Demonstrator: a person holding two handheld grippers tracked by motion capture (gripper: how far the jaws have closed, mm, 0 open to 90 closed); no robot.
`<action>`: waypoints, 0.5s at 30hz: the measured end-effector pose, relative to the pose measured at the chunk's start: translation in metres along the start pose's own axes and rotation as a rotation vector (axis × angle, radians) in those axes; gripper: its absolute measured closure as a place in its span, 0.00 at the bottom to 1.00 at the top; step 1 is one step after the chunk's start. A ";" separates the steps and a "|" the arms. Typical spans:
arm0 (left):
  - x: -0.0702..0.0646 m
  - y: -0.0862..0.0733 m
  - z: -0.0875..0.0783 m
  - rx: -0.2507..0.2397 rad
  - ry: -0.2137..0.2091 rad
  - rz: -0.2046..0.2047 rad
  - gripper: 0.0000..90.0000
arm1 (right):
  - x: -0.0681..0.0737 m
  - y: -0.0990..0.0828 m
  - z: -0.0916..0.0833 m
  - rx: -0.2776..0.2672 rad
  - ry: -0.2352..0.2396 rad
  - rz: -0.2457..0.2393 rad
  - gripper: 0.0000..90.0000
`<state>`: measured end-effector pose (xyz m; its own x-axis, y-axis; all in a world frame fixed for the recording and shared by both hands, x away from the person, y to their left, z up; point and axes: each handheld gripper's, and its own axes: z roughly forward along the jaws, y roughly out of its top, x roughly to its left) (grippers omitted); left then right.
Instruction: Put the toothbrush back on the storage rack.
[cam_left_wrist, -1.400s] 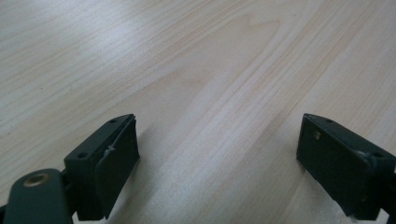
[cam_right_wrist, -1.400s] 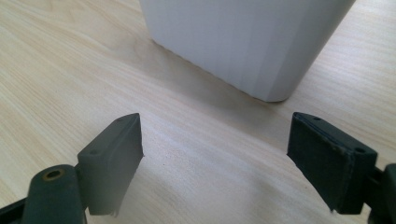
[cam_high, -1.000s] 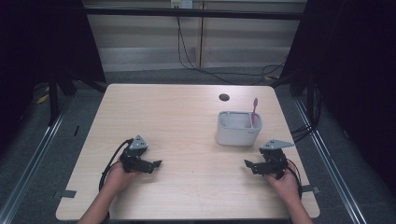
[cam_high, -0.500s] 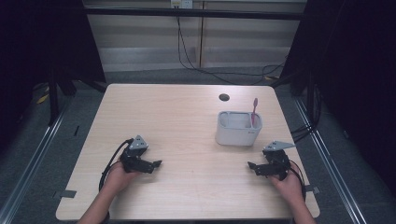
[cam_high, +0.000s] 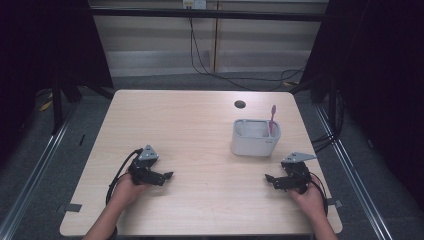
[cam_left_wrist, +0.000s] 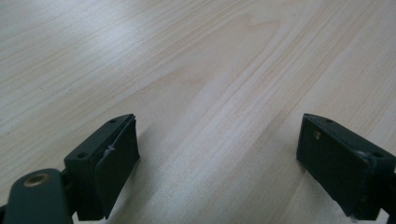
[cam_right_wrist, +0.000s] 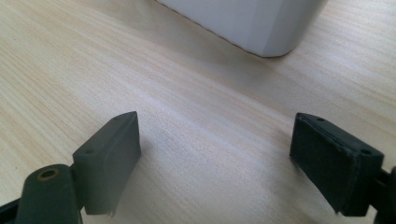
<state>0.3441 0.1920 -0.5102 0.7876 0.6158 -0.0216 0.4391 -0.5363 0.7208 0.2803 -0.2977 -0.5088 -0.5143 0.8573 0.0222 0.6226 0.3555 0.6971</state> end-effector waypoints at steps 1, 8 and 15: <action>0.000 0.000 0.000 -0.001 -0.001 -0.001 0.14 | -0.001 -0.001 0.000 -0.009 0.004 -0.006 0.17; 0.000 0.000 0.000 -0.001 0.000 0.001 0.14 | -0.001 -0.004 0.000 -0.032 0.006 -0.003 0.17; 0.000 0.000 0.000 -0.003 0.003 -0.003 0.14 | -0.001 -0.004 0.000 -0.032 0.002 0.003 0.17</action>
<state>0.3439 0.1918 -0.5105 0.7850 0.6191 -0.0210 0.4398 -0.5331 0.7227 0.2780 -0.3001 -0.5117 -0.5139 0.8575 0.0260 0.6050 0.3408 0.7196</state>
